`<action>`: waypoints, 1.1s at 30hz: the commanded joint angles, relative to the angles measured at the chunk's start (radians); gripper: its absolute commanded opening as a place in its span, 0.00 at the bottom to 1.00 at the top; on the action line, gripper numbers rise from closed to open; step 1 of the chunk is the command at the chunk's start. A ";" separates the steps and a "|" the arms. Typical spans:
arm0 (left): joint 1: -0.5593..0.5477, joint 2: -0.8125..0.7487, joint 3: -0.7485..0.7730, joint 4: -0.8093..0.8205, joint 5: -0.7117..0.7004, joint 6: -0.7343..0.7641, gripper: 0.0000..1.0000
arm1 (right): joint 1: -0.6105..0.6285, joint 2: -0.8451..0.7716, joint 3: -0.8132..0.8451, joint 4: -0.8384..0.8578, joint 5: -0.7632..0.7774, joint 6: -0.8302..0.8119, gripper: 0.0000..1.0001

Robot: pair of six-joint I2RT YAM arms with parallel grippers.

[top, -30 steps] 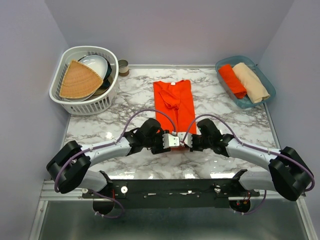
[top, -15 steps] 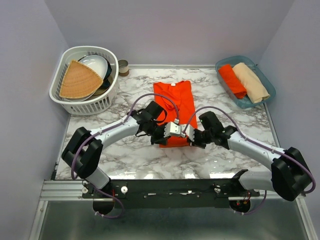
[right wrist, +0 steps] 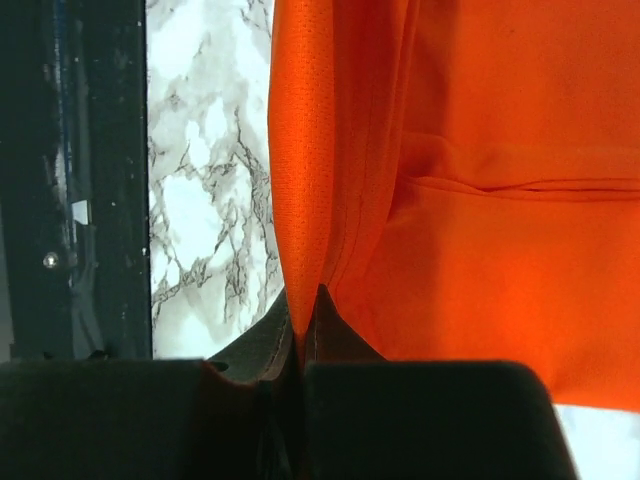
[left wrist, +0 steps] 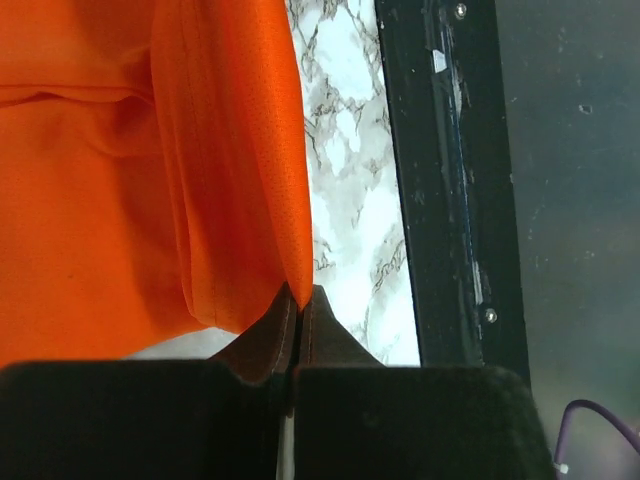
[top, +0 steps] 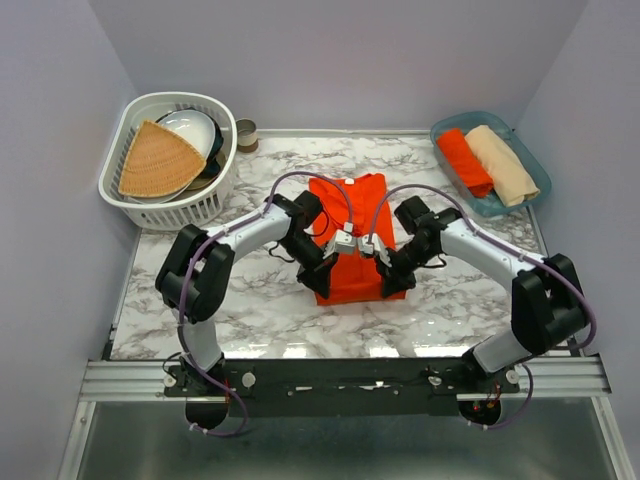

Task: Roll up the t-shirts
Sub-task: Roll the T-shirt to the center of the board.

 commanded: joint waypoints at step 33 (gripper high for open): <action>0.143 0.405 0.305 -0.082 -0.068 -0.266 0.26 | -0.098 0.712 0.520 -0.521 -0.083 -0.228 0.09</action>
